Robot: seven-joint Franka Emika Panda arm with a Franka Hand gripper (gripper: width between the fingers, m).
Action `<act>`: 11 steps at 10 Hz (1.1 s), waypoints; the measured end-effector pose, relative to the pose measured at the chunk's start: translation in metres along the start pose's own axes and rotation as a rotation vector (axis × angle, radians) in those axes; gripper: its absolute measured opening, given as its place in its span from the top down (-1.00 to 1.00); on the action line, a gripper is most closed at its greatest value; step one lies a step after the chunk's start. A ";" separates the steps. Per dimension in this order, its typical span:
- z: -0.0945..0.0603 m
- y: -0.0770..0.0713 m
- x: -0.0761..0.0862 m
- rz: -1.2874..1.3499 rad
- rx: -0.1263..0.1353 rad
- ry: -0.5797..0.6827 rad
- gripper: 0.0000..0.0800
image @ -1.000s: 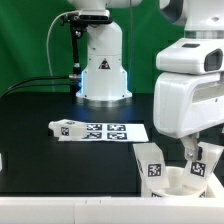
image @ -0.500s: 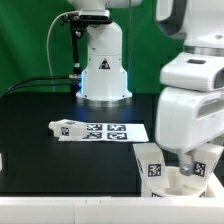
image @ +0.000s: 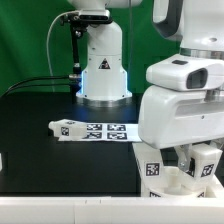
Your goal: Assemble stool
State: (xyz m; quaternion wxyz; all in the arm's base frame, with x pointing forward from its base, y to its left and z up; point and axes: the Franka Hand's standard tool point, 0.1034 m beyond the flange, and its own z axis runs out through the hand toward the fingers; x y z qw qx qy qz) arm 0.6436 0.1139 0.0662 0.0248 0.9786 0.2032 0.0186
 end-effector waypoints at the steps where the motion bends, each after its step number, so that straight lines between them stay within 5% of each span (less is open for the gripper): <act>1: -0.001 0.000 0.001 0.099 0.001 0.002 0.17; 4: 0.002 0.002 -0.001 0.672 0.018 0.009 0.17; 8: 0.002 0.006 -0.003 0.973 0.037 0.000 0.17; 11: 0.003 -0.001 -0.007 1.620 0.043 -0.031 0.17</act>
Offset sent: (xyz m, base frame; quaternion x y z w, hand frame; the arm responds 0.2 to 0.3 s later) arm 0.0024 0.0074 -0.0026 0.0519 0.0490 0.5216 0.8502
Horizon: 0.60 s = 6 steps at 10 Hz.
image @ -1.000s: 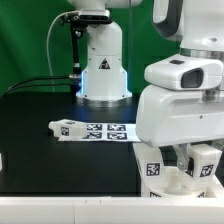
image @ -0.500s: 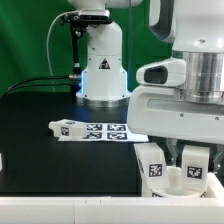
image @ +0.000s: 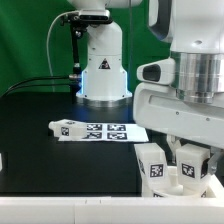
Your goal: Assemble stool
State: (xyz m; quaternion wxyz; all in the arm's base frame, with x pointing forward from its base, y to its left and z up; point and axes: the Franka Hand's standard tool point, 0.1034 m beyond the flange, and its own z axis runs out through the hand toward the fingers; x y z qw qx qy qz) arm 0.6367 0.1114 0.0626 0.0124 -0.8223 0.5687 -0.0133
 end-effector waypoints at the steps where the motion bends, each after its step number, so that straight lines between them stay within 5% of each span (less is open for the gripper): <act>1: 0.000 0.000 0.001 0.087 0.001 0.000 0.17; 4: 0.001 0.001 0.001 0.254 0.000 -0.007 0.17; 6: 0.001 0.002 0.000 0.624 0.006 -0.024 0.17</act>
Offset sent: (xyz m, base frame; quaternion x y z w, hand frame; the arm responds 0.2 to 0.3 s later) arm 0.0000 0.0000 0.0000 0.0000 0.0000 0.1938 0.9810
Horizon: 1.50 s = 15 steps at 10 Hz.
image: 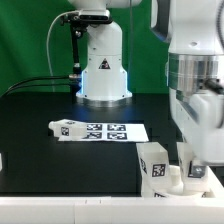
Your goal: Assemble stool
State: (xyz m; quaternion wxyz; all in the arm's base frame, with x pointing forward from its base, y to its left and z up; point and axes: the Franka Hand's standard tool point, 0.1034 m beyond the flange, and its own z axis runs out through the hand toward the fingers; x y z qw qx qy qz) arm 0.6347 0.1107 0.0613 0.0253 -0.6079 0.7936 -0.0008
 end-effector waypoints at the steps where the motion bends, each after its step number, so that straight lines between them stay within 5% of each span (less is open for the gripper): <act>1: 0.000 0.001 -0.002 0.123 0.013 0.001 0.17; 2: 0.000 0.001 -0.003 0.167 0.039 -0.024 0.17; 4: 0.000 0.002 -0.003 0.096 0.044 -0.024 0.17; 5: -0.002 0.002 -0.003 0.018 0.030 -0.023 -0.33; 8: -0.029 0.002 -0.007 -0.339 0.025 -0.050 -0.61; 10: -0.050 0.004 -0.010 -0.599 0.019 -0.071 -0.62; 13: -0.045 0.004 -0.008 -0.766 0.024 -0.060 -0.62; 15: -0.049 0.000 -0.010 -1.148 0.027 -0.014 -0.62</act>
Offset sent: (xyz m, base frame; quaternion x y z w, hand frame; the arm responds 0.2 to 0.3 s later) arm 0.0000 0.0000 0.0000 0.0000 0.0000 0.0650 0.9979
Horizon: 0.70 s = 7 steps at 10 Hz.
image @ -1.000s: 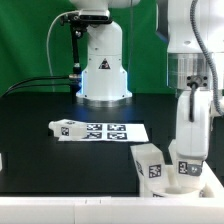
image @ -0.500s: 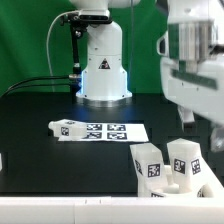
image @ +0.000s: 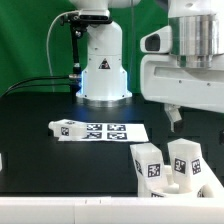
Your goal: Assemble stool
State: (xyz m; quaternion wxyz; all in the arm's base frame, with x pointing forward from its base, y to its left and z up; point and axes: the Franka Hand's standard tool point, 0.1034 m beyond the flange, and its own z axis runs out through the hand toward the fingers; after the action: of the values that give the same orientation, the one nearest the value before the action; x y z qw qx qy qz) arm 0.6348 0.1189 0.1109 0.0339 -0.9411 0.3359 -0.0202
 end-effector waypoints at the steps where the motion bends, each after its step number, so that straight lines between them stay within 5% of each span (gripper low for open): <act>1: -0.001 -0.001 -0.001 -0.228 -0.005 0.000 -0.62; 5: -0.001 0.006 0.003 -0.521 -0.016 0.025 -0.62; 7: 0.010 0.007 -0.001 -0.941 -0.080 0.019 -0.62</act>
Offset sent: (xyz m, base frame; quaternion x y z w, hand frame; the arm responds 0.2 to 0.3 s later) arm 0.0000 0.0000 0.0000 0.0000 0.0000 -0.1296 0.9916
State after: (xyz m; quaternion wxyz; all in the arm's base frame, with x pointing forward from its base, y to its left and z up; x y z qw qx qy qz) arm 0.6307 0.1146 0.1006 -0.0184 -0.9914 -0.1264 -0.0292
